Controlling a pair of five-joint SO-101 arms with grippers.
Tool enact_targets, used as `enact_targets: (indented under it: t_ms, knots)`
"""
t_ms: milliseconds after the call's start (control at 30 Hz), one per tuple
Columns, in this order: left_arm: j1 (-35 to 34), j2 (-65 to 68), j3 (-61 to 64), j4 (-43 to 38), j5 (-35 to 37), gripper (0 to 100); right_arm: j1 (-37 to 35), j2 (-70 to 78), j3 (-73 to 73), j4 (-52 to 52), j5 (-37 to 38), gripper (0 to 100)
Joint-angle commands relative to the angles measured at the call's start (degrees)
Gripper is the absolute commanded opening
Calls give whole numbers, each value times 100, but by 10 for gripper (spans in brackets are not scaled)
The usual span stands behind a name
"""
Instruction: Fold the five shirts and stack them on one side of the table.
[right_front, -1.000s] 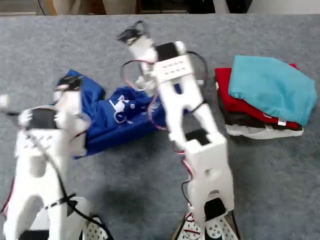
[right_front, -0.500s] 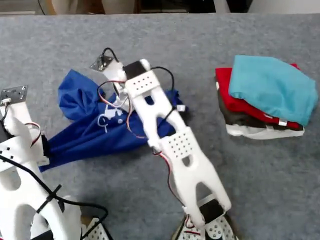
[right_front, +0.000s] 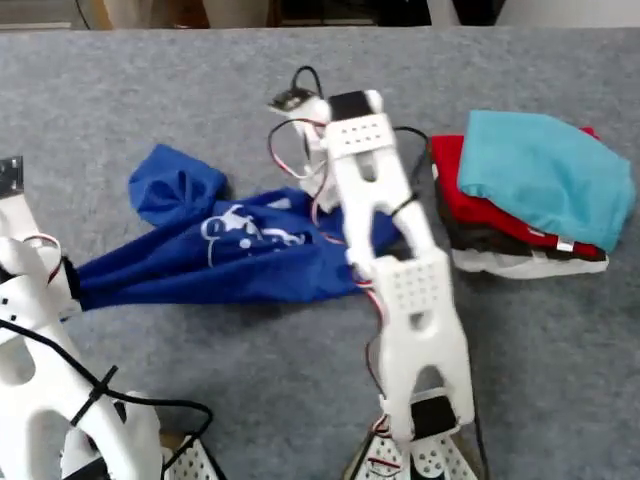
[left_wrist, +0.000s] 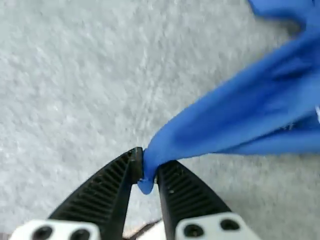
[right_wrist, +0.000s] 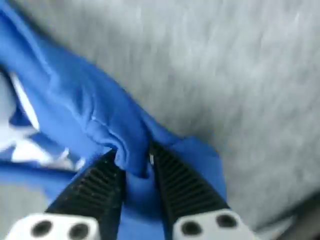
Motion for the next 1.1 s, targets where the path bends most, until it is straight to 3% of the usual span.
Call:
enact_targets:
  t_ms: [0, 300, 500, 567, 700, 767, 833, 967, 1067]
  knots:
    - [70, -22, -290, -255, -18, 22, 312, -1930, 2211, 114, 334, 2]
    - [563, 1604, -1108, -53, 273, 22, 1411, -5007, 5174, 114, 1143, 2]
    - [536, 3196, -2681, 308, 413, 21, 1578, -6774, 6396, 114, 1987, 3]
    - [431, 3653, -3235, 360, 571, 21, 1578, -7327, 6598, 105, 2022, 50]
    - [308, 4312, -4132, 642, 624, 21, 1587, -8207, 6721, 105, 2084, 266]
    - [255, 4505, -4352, 695, 624, 21, 1560, -8514, 6642, 88, 2031, 320]
    - [211, 4611, -4387, 703, 607, 21, 1560, -8655, 6448, 44, 2031, 306]
    - [167, 4655, -4299, 703, 607, 21, 1490, -8558, 6026, -607, 1714, 186]
    - [176, 4620, -4044, 695, 598, 21, 840, -7978, 6026, -1204, 1266, 64]
